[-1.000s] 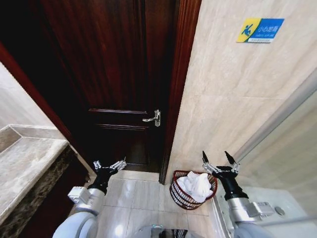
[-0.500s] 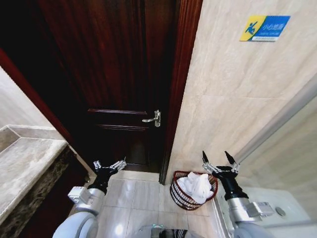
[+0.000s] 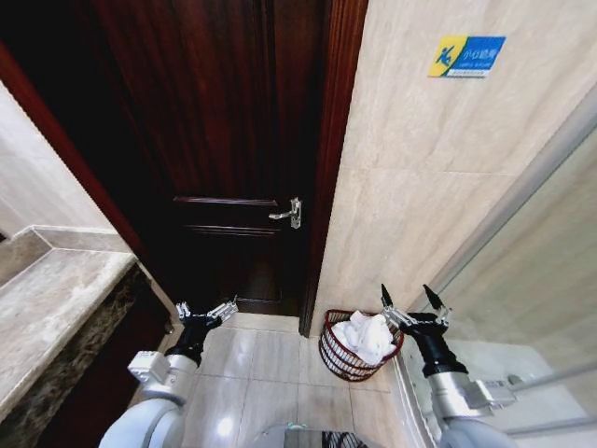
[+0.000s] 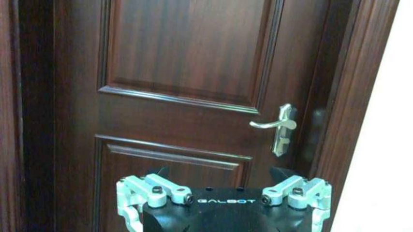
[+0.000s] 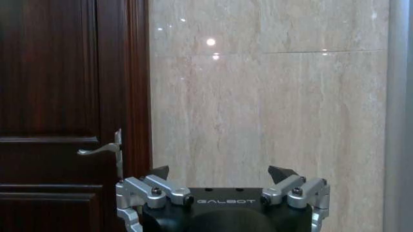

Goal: Discard the used towel into the hamper.

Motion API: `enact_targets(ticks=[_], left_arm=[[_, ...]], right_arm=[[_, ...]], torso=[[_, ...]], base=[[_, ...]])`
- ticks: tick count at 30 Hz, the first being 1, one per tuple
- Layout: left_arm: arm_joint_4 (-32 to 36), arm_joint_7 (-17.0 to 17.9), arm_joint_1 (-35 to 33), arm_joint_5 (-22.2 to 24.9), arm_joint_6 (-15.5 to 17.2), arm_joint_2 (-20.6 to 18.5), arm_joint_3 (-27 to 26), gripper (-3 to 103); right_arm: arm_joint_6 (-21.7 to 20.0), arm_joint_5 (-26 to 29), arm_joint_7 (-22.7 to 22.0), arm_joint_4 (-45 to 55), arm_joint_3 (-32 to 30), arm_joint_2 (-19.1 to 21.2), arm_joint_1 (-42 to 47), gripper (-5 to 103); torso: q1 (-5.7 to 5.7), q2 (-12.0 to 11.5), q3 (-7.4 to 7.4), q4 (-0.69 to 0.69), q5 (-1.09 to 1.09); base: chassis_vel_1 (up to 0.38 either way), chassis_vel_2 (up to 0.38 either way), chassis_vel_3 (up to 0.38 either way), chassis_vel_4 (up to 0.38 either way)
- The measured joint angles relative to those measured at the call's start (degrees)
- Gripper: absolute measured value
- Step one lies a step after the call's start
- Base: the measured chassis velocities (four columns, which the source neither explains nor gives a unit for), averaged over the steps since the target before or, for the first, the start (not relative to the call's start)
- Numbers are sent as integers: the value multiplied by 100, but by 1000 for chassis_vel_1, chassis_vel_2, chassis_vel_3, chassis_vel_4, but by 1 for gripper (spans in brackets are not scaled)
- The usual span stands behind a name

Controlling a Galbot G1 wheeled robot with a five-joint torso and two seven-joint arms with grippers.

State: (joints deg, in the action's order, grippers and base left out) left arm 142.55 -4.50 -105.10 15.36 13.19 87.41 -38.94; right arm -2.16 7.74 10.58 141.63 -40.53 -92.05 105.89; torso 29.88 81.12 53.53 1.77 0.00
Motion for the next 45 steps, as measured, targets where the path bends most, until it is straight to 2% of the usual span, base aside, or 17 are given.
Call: enact_targets(ticks=[45], left_arm=[[0,0,-2,0,0,0,0,100]], right_arm=[[0,0,0,0,0,0,3,100]], torso=[[-12,5,-4,-1,0]], base=[[72,-68,-71,69]])
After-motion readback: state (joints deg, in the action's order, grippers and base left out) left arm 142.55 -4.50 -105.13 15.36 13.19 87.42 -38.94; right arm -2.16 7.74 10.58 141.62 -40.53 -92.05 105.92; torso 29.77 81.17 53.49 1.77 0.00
